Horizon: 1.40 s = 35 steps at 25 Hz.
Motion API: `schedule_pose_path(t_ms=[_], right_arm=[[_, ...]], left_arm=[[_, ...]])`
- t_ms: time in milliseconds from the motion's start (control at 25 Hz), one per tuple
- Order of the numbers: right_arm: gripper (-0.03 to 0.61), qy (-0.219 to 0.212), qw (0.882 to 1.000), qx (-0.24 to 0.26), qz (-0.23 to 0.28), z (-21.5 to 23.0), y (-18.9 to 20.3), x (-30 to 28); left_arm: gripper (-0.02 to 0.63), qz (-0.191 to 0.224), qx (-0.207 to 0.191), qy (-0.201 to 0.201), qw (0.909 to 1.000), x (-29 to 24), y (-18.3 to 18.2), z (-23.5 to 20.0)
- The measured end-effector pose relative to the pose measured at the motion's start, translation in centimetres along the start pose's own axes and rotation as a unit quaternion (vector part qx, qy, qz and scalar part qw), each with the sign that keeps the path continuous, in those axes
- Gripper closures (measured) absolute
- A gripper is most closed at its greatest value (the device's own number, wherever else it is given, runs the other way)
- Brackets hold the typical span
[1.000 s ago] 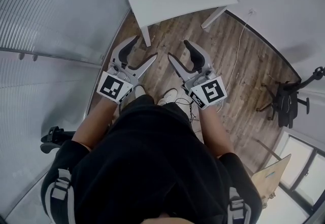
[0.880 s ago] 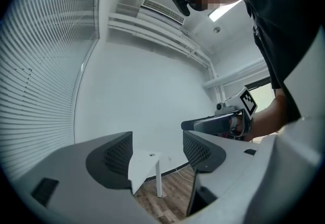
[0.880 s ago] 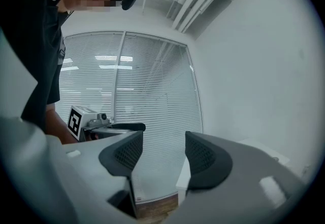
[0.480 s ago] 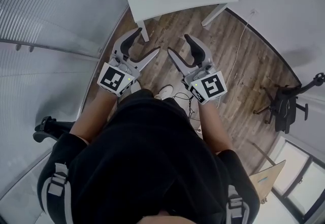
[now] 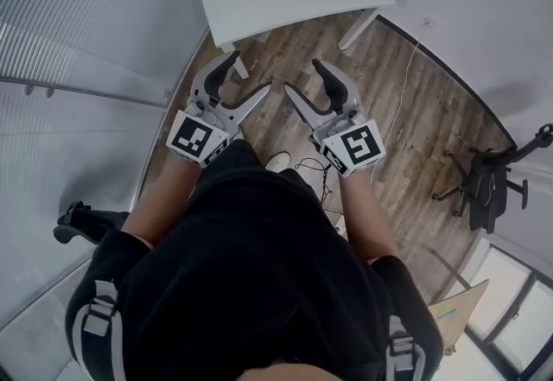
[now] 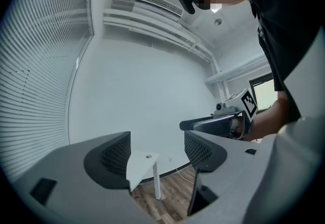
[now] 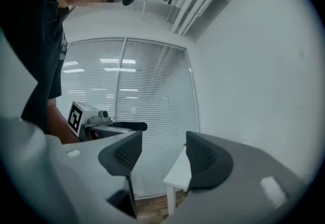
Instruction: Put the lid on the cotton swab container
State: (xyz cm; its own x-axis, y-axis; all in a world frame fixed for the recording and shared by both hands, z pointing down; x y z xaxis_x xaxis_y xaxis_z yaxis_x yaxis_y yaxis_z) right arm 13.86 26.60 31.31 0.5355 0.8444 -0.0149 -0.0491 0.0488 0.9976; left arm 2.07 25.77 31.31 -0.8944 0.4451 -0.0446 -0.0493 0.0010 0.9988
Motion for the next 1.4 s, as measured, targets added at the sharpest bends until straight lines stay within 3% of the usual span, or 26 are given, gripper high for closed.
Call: schedule_pose_path(t_ms=[400,920,1400], right_arm=[[0.311,-0.001,1.0,0.0,-0.013,2.8,1.0,-2.9],[0.311,0.009,0.999,-0.001,-0.031,9.1,0.8,-14.2],[0.311,0.013,0.999,0.009,-0.041,11.6,0.5,-25.1]], left_arm=[[0.298,0.0,0.011,-0.009,0.9999,-2.5,1.6,-3.4],[0.298,0.004,0.016,-0.015,0.9997,-7.5,2.9,-14.9],[0.298,0.006,0.012,-0.012,0.9998,-9.1,3.1,-25.5]])
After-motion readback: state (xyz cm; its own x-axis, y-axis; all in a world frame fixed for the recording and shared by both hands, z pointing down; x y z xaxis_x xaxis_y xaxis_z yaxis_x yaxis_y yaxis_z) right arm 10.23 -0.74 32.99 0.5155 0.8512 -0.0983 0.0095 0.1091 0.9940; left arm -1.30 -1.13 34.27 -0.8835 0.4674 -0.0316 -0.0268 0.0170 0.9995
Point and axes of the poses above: the fingertips, and each gripper's own axes: x backward along the fingers, z to its right, y out of its underside, the point moved 3 cm from there along x, backward along the fingers, and after that the axes turned 15 degrees about y, right-handed, at the moved point
